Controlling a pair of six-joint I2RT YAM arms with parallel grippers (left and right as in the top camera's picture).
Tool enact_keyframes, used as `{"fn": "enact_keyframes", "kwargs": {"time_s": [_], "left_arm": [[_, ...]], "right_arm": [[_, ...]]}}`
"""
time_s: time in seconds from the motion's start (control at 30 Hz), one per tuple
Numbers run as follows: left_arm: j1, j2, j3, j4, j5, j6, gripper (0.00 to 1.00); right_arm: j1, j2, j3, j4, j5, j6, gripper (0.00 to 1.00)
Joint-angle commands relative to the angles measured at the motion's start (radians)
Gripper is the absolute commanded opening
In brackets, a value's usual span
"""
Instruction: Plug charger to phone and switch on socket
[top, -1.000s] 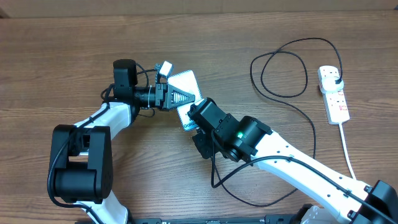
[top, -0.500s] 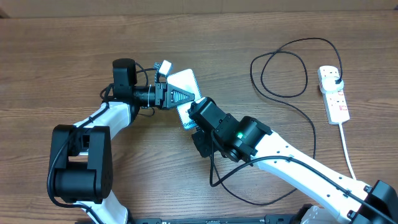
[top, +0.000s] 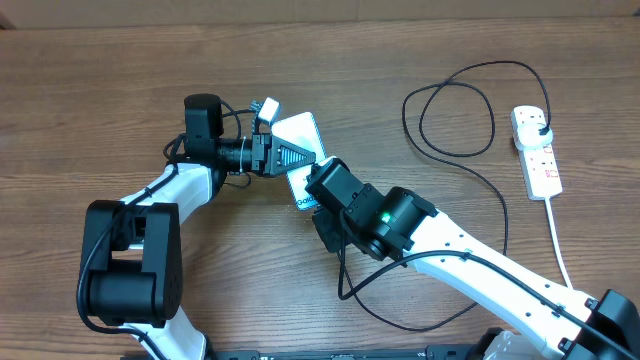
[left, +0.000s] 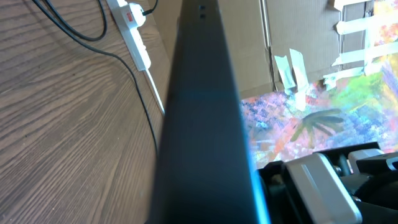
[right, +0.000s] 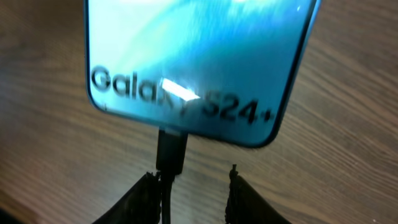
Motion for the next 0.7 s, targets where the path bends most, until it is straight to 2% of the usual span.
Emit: {"fn": "enact_keyframes", "kwargs": {"time_s": [0.0,0.1,0.27,0.5,0.67], "left_arm": [[-0.006,0.003,0.01,0.004,0.048,0.031,0.04],[-0.005,0.003,0.01,0.004,0.047,0.031,0.04],[-0.006,0.003,0.01,0.006,0.046,0.031,0.04],[-0.006,0.003,0.01,0.006,0.046,0.03,0.04],[-0.006,0.003,0.01,0.006,0.046,0.03,0.04]], "right_arm": [[-0.003,0.0,0.035,-0.024,-0.083,0.058,0.38],[0.001,0.0,0.028,-0.029,-0.157,0.109,0.38],[0.008,0.0,-0.002,0.01,-0.157,0.127,0.38],[0.007,0.0,-0.009,0.052,-0.048,0.127,0.29],[0.007,0.005,-0.009,0.054,-0.05,0.128,0.28]]}}
